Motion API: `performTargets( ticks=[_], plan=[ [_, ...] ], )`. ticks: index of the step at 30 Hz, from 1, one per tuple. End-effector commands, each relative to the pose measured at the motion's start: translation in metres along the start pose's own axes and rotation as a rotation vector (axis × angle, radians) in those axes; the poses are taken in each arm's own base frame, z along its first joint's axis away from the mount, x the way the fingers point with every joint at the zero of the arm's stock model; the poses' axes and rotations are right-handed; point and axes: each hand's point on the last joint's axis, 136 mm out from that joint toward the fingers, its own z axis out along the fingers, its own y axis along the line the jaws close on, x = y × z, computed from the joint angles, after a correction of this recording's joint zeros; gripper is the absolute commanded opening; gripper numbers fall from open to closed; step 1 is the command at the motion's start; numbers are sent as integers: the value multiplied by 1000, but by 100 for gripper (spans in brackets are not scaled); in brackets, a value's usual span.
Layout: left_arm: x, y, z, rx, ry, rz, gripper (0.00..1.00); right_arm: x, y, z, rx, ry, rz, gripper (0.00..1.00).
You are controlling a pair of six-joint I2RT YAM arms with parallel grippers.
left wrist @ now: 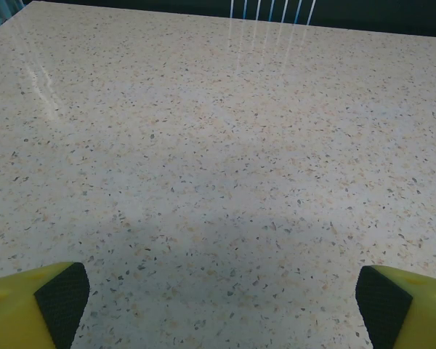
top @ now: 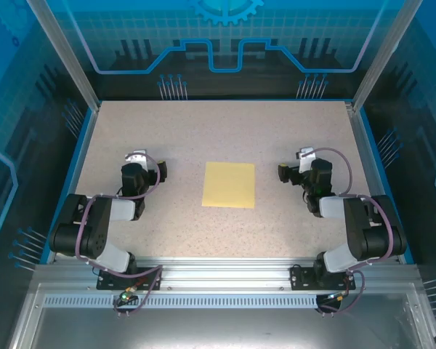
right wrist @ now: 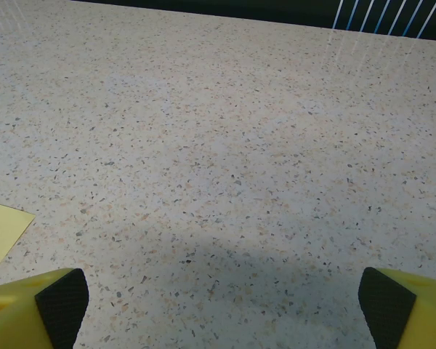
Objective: Fold a paper plane with a square sheet of paper (fold left side to right side)
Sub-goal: Pick up the square sheet of paper from the center of the table.
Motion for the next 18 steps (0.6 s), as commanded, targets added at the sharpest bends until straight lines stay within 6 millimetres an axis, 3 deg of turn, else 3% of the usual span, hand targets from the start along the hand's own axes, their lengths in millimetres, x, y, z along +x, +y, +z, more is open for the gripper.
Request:
performTargets(
  ticks=[1, 14, 18],
  plan=[
    [-11, -1, 1, 15, -28, 11, 99, -10, -4, 0, 1, -34, -11, 100],
    [-10, -1, 1, 16, -27, 10, 98, -10, -5, 1, -6, -33, -2, 100],
    [-25, 0, -5, -1, 19, 4, 98, -10, -6, 0, -9, -36, 1, 100]
  ],
)
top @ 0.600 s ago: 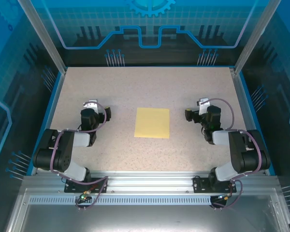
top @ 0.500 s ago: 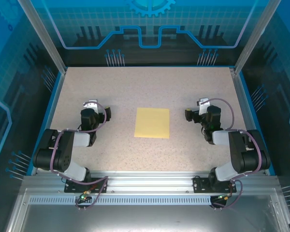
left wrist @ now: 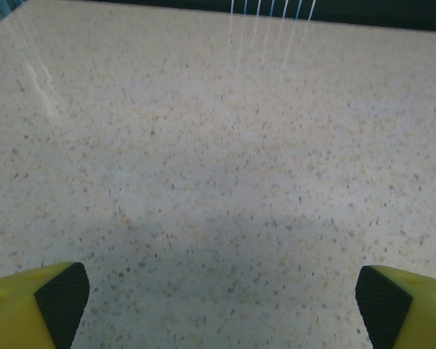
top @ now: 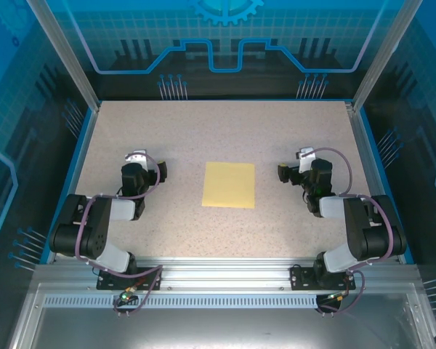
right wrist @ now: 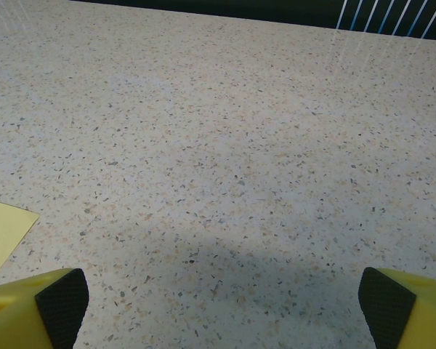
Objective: Fold a paper plane with a square sheet of paper (fold left side to right side)
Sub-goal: Pick up the square sheet of paper from the center of the table.
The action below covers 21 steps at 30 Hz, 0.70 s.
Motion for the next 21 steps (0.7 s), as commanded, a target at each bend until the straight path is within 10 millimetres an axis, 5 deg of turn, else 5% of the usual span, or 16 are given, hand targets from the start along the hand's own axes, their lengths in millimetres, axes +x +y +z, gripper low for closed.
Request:
performTargets(
  ticks=[1, 8, 12, 21],
  plan=[
    [-31, 1, -9, -10, 27, -15, 99, -10, -6, 0, -1, -35, -1, 100],
    [-48, -29, -57, 116, 214, -243, 98, -31, -27, -11, 98, 82, 98, 100],
    [-39, -62, -87, 243, 290, -368, 99, -43, -17, -29, 66, 134, 217, 100],
    [23, -186, -126, 580, 614, -393, 98, -29, 85, -36, -166, 359, 314, 99]
  ],
)
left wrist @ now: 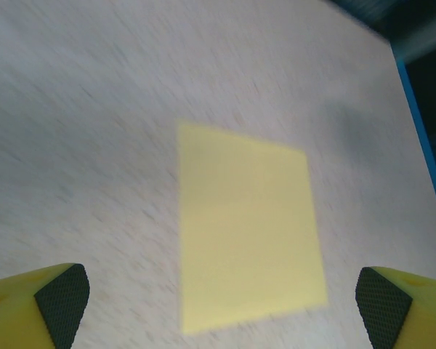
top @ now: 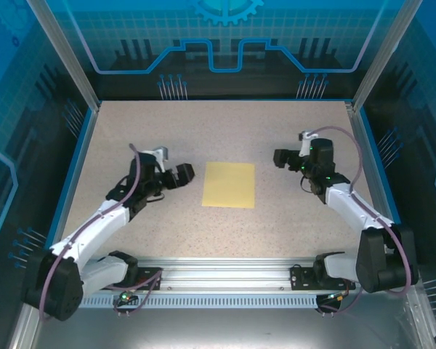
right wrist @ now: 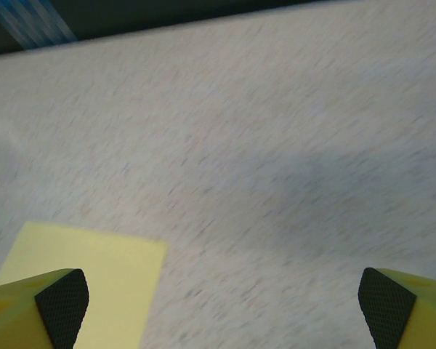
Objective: Fold a paper plane with a square sheet of paper (fold left side to right side)
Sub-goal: Pick up the square sheet of paper from the center of the table.
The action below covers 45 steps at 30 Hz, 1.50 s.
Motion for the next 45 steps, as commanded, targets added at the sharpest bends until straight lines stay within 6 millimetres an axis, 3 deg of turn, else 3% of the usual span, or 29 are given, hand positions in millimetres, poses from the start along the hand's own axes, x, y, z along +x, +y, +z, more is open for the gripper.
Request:
performTargets(
  ticks=[1, 5, 10, 19, 25, 30, 36, 45],
  plan=[
    [48, -27, 26, 79, 208, -72, 98, 46, 34, 10, -33, 225, 36, 99],
    [66, -53, 61, 81, 329, -17, 98, 56, 55, 33, -21, 329, 11, 100],
    [76, -62, 95, 53, 384, -13, 96, 67, 65, 67, 29, 430, -18, 100],
    [96, -39, 120, -47, 443, -55, 95, 87, 74, 117, 66, 550, -43, 99],
    [108, -26, 123, -96, 478, -64, 95, 104, 74, 132, 80, 617, -48, 99],
    [113, -17, 124, -131, 488, -68, 95, 125, 89, 131, 30, 697, -53, 99],
    [116, -16, 125, -137, 495, -67, 95, 155, 115, 113, -87, 789, -19, 95],
    [116, -18, 126, -131, 493, -66, 95, 161, 136, 83, -230, 836, -11, 77]
  ],
)
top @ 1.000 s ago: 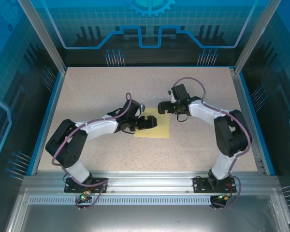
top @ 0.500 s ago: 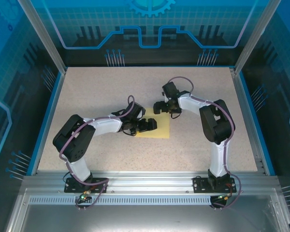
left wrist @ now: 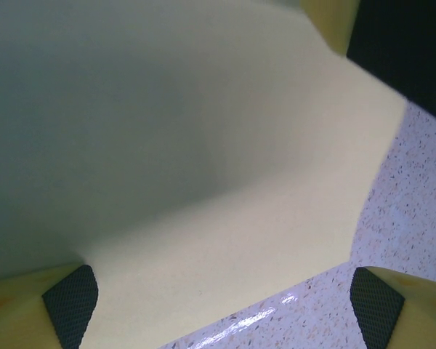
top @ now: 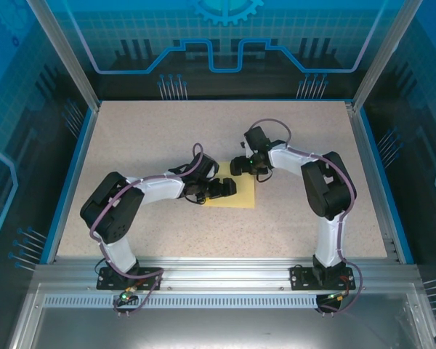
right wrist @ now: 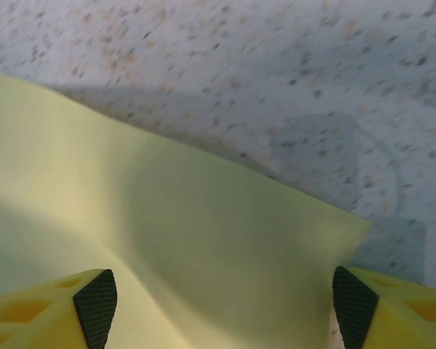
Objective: Fold a paper plane with a square sheet of paper (fold left side to right side)
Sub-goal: Pick up the square sheet of paper from the center of the table, then place a square sheet of paper at the center of the table.
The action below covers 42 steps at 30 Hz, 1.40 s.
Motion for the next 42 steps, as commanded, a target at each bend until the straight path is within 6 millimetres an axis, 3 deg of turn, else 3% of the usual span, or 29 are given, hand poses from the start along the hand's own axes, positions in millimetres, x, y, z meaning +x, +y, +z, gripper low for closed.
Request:
performTargets(
  ticks=[1, 6, 10, 16, 21, 26, 28, 35, 42],
  plan=[
    [12, 14, 10, -57, 42, -33, 95, 64, 46, 2, -182, 216, -17, 75],
    [10, 7, 8, -32, 36, -27, 95, 66, 52, -2, -221, 219, -36, 65],
    [5, 0, -6, -17, 8, -4, 96, 61, 58, -7, -260, 185, -50, 53],
    [-12, -12, -46, 47, -74, 2, 98, 50, 64, -20, -361, 125, -48, 30],
    [-28, -5, -89, 105, -163, -14, 99, 38, 71, -47, -490, 27, -62, 24],
    [-45, 5, -131, 193, -256, -24, 98, 30, 77, -87, -632, -46, -93, 19],
    [-51, -1, -150, 251, -300, 2, 99, 28, 80, -107, -698, -69, -110, 19],
    [-52, -57, -211, 466, -397, 274, 98, 25, 90, -191, -891, -171, -229, 19],
    [-53, -91, -237, 573, -396, 406, 99, 37, 113, -255, -1053, -186, -353, 20]
  ],
)
